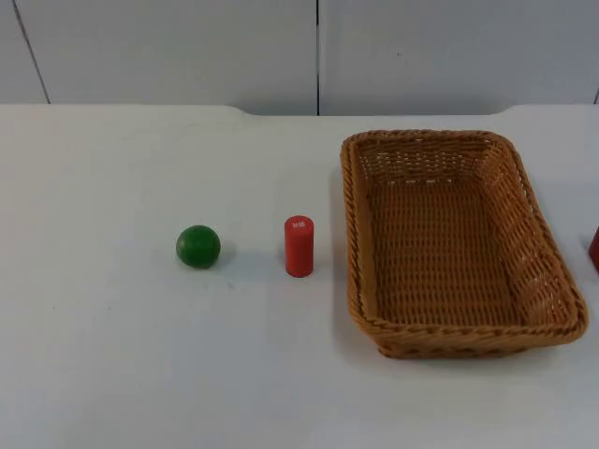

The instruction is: Pick up the basket with the left hand and place the object to the left of the red cylinder into the basket with the right hand.

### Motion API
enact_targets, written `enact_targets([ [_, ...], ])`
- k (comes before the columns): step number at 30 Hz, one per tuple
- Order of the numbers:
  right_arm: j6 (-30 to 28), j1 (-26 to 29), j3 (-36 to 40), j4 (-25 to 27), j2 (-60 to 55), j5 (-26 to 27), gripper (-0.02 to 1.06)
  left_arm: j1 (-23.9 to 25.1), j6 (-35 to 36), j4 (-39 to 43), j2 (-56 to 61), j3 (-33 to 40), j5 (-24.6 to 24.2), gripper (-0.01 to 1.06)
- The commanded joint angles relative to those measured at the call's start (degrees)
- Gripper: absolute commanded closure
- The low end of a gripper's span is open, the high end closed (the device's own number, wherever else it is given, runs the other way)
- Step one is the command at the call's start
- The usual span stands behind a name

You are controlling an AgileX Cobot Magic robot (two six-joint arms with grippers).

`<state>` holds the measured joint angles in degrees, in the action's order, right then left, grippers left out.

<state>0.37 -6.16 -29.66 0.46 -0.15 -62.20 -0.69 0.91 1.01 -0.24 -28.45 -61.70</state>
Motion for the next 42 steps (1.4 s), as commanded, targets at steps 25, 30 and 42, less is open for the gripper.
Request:
enact_targets([
  [25,-0.4,0.3,-12.7,-0.5,-43.1,13.4,-0.01,0.1,1.3,-6.3,-36.5,-11.3,10.4,0.00],
  [30,-1.2,0.3,-12.7,-0.5,-48.3,14.5,-0.01,0.1,1.3,-6.6,-39.9,-11.3,11.8,0.00],
  [42,-1.2,0.3,-12.7,0.0,-55.2,14.9,-0.01,0.1,-0.9,-8.5,-57.6,-17.0,20.0,0.00],
])
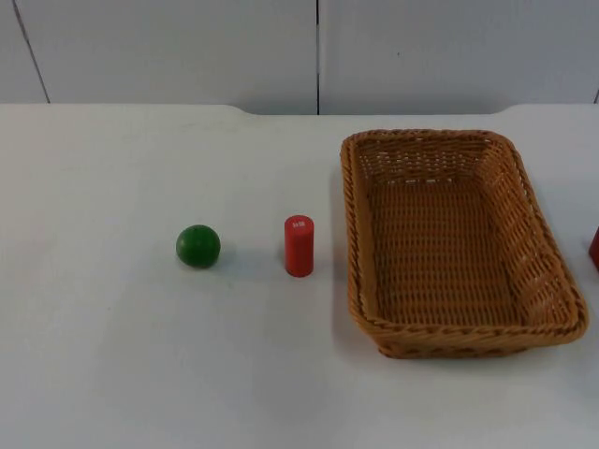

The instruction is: Pick up the basket with the left hand and place the object to the left of the red cylinder into the basket with the right hand.

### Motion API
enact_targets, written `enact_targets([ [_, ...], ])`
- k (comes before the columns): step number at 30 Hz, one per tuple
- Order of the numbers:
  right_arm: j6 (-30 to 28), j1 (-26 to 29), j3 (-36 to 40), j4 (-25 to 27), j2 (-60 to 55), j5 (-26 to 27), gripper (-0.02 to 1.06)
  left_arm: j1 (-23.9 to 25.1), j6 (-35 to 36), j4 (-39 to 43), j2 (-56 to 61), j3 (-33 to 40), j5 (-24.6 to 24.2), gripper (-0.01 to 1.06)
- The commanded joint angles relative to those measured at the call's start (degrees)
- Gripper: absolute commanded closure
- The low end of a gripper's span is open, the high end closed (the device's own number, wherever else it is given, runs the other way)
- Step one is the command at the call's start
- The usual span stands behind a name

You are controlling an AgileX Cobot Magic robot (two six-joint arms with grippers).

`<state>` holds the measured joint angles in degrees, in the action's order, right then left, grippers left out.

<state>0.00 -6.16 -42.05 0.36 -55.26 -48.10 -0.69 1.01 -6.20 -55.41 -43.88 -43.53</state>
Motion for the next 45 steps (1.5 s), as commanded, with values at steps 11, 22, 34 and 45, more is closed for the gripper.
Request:
enact_targets([
  [11,-0.8,0.3,-0.3,0.1,0.0,1.2,-0.01,-5.0,-13.4,-14.4,-33.4,-28.9,-3.5,0.09],
  [22,-0.8,0.3,-0.3,-0.4,0.0,1.6,-0.01,-17.4,-5.5,-10.3,-61.6,-58.4,-15.1,0.09],
  [34,-0.8,0.3,-0.3,-0.4,0.0,2.1,-0.01,-27.5,3.9,-7.6,-79.6,-74.7,-14.4,0.12],
  [45,-0.8,0.3,-0.1,-0.4,-0.2,1.4,-0.01,-28.6,7.6,-9.4,-88.4,-78.1,-11.8,0.16],
])
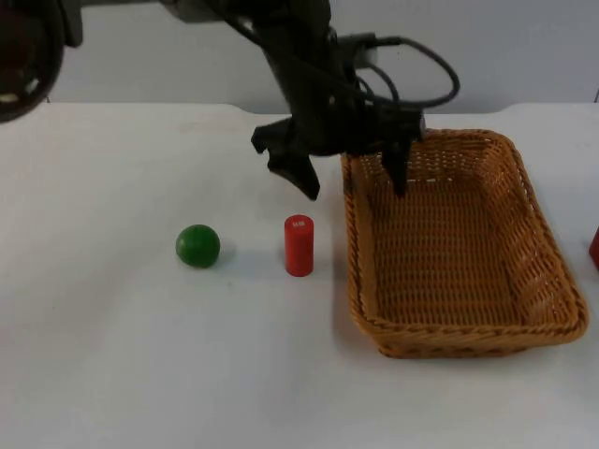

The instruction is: Pick up the basket with the left hand and place the object to the left of the red cylinder into the basket with the right hand.

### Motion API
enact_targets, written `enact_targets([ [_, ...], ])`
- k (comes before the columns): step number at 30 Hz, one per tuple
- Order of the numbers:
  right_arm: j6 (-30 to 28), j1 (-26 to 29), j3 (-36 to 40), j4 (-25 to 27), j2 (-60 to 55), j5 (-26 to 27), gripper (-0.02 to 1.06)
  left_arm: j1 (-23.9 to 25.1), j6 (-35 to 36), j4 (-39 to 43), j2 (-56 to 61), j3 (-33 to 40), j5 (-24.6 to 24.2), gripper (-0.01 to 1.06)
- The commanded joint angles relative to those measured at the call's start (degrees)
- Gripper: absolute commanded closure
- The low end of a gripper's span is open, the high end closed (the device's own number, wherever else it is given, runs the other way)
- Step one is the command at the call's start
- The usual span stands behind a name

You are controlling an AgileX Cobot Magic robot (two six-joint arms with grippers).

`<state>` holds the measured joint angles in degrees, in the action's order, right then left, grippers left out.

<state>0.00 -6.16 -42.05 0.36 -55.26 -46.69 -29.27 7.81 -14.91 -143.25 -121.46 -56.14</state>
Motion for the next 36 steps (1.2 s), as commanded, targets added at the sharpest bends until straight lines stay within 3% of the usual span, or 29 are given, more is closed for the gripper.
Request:
enact_targets([
  [1,-0.8,0.3,-0.1,-0.4,-0.2,0.0,-0.01,0.0,0.8,-0.8,-0.8,-0.6,1.0,0.16],
  [13,-0.8,0.3,-0.1,-0.4,-0.2,0.1,-0.01,0.0,0.8,-4.7,-2.8,-0.6,2.5,0.28],
  [31,-0.8,0.3,-0.1,-0.4,-0.2,-0.1,-0.01,-1.1,0.8,-6.2,-3.6,-0.6,5.7,0.28],
  [32,-0.8,0.3,-0.1,-0.4,-0.2,-0.1,-0.01,-1.1,0.8,-6.2,-3.6,-0.6,5.7,0.30],
  [35,-0.8,0.3,-0.1,-0.4,-0.2,-0.1,-0.01,-1.1,0.8,-6.3,-3.6,-0.6,5.8,0.52],
  [36,-0.8,0.3,-0.1,-0.4,-0.2,-0.1,-0.01,-1.1,0.8,-6.3,-3.6,-0.6,5.8,0.52],
])
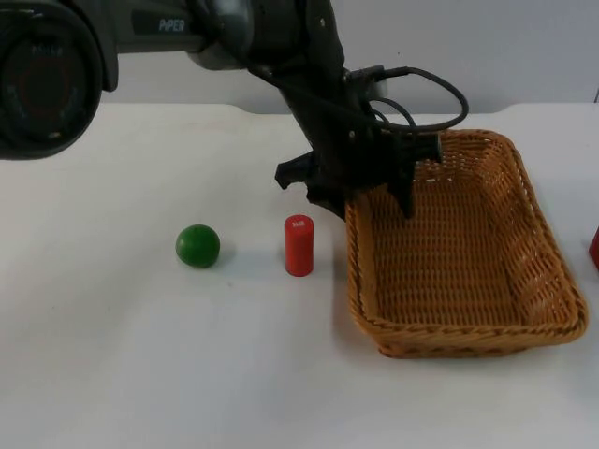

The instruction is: Pick up the basket with the left hand and place the object to the left of the red cylinder into the basket with the right hand.

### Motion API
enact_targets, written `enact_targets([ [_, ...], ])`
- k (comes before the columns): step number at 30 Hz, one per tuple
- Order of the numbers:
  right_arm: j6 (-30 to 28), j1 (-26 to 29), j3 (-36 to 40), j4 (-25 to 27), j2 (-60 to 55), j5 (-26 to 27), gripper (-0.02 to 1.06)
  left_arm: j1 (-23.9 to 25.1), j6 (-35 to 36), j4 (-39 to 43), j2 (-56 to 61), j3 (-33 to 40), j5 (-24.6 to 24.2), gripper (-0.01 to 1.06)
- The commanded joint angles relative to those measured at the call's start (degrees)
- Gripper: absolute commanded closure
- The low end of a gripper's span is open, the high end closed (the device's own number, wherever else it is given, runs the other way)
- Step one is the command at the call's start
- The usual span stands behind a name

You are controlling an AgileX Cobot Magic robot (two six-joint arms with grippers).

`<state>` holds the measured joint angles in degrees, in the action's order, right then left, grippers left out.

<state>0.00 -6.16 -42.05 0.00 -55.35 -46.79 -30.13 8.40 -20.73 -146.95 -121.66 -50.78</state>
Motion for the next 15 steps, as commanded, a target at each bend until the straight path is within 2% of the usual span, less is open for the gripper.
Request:
enact_targets([
  [1,-0.8,0.3,-0.1,0.0,-0.1,0.0,-0.01,-0.2,0.2,-0.5,0.1,-0.4,0.5,0.61],
  [3,-0.8,0.3,-0.1,0.0,-0.1,0.0,-0.01,-0.2,0.2,-1.0,0.1,-0.4,0.7,0.76],
  [4,-0.8,0.3,-0.1,0.0,-0.1,0.0,-0.01,-0.2,0.2,-1.0,0.1,-0.4,0.7,0.76],
  [5,-0.8,0.3,-0.1,0.0,-0.1,0.0,-0.01,-0.2,0.4,-1.3,0.1,-0.4,1.0,0.85],
  [6,-0.8,0.3,-0.1,0.0,-0.1,0.0,-0.01,-0.2,1.2,-1.3,0.1,-0.4,1.1,0.89],
  [10,-0.8,0.3,-0.1,0.0,-0.1,0.0,-0.01,-0.2,2.5,-1.7,0.1,-0.4,1.7,0.97],
  [12,-0.8,0.3,-0.1,0.0,-0.1,0.0,-0.01,-0.2,2.5,-3.4,0.1,-0.4,1.7,1.06],
  [15,-0.8,0.3,-0.1,0.0,-0.1,0.0,-0.01,-0.2,2.5,-6.0,0.3,-0.4,1.7,1.05],
])
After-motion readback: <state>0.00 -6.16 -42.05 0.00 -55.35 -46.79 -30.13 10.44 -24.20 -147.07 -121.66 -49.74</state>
